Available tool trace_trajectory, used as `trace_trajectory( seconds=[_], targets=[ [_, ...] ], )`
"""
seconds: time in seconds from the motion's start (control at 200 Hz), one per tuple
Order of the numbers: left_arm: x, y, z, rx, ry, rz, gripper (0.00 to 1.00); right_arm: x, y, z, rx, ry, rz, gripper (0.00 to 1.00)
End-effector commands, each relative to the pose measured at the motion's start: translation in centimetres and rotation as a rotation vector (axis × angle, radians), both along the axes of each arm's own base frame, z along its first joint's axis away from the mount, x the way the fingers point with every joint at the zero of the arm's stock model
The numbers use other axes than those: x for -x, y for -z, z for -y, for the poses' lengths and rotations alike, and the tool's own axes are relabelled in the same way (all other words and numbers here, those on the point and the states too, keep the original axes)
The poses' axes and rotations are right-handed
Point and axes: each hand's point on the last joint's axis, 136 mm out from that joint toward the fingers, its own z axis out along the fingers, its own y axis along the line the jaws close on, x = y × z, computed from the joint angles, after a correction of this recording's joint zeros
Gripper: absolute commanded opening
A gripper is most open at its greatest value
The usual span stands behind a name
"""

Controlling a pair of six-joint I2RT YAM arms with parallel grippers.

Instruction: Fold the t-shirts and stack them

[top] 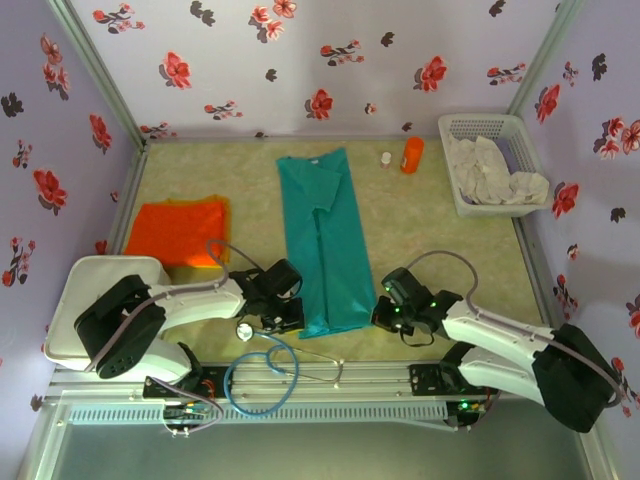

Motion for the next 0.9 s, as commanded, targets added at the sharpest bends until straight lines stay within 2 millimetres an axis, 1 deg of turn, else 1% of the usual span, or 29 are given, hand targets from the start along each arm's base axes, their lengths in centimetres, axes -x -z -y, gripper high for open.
trace_trajectory(
  seconds=[0.0,0.105,0.225,0.33,0.425,0.485,0.58,0.68,0.725,0.895],
  targets=[
    [-0.4,-0.4,-0.3,-0.040,0.017,0.032,0.05,-0.7,-1.1,-1.5,-0.058,-0.032,0.030,0.00],
    [-0.8,-0.9,0.2,-0.020,0.014,0.047,0.00,-0.9,-1.7,-1.6,-0.064,-0.027,0.043,0.00],
    [-1.3,-1.7,-0.3,-0.057,0.030,0.071,0.00,-1.2,-2.7,-1.4,-0.055,-0.015,0.063,0.00],
    [-2.1,-3.0,-1.2,-0.099,0.035,0.095,0.00,-1.7,-4.2,-1.1,-0.047,0.015,0.078,0.00],
    [-3.1,-4.6,-1.6,-0.091,0.035,0.130,0.00,-2.1,-5.1,-0.1,-0.002,0.057,0.081,0.00],
    [-4.0,-5.5,-1.9,-0.080,0.023,0.149,0.00,-2.6,-5.9,-0.4,-0.016,0.065,0.093,0.00],
    [-5.5,-6.6,-2.2,-0.056,0.008,0.174,0.00,-3.6,-7.1,-1.1,-0.045,0.076,0.107,0.00],
    [-7.1,-7.4,-2.4,-0.032,-0.002,0.187,0.00,-5.1,-8.4,-2.0,-0.073,0.101,0.119,0.00],
    [-8.0,-7.9,-2.6,-0.027,-0.003,0.201,0.00,-6.0,-8.9,-2.3,-0.084,0.119,0.122,0.00],
    [-11.4,-9.9,-3.3,-0.026,-0.006,0.258,0.00,-9.5,-10.1,-2.6,-0.106,0.196,0.137,0.00]
  ],
)
